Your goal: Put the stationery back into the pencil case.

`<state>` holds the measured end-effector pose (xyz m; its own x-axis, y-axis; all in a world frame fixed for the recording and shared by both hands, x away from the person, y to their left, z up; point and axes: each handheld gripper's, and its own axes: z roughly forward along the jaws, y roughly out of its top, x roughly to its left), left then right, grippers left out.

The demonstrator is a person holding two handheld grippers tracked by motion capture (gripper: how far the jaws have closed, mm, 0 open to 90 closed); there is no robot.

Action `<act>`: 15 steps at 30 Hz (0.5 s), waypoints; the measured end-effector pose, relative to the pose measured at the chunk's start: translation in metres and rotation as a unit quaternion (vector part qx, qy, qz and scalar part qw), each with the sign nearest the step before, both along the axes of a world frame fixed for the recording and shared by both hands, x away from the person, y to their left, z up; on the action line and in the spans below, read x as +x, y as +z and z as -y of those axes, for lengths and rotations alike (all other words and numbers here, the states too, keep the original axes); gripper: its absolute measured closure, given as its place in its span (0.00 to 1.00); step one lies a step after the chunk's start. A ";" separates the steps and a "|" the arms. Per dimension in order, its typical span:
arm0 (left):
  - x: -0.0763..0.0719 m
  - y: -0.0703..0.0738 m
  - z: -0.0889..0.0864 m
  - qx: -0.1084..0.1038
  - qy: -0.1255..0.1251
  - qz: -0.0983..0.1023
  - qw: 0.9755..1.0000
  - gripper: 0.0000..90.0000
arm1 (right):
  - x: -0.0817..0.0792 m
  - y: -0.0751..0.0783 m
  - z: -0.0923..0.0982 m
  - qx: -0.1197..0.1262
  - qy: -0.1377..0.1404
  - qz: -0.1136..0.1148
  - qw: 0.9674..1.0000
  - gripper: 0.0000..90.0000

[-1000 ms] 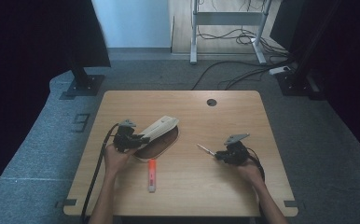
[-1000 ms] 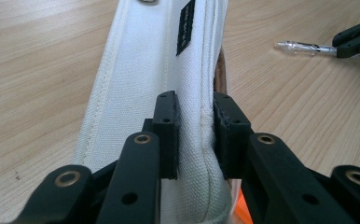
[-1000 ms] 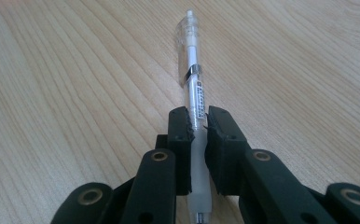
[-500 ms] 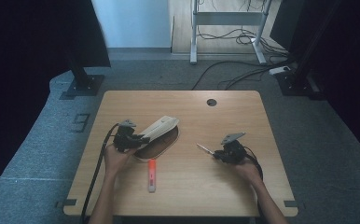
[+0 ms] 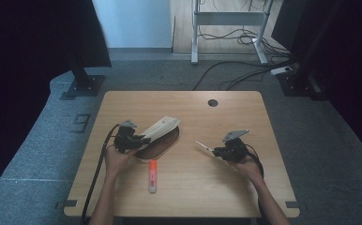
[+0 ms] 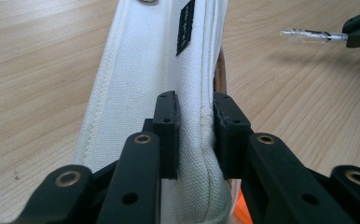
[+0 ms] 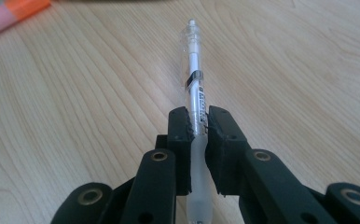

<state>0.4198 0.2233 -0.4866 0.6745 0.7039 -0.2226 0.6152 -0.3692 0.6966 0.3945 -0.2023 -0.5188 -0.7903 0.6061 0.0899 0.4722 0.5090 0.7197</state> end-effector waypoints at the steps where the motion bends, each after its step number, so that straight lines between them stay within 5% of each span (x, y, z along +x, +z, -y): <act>1: 0.000 0.000 0.000 0.000 0.001 0.001 1.000 0.82 | 0.001 0.002 -0.003 0.004 0.002 0.001 1.000 0.87; 15: -0.001 0.003 -0.001 -0.001 0.007 0.011 1.000 0.84 | 0.011 0.012 -0.032 0.010 0.023 0.005 1.000 0.87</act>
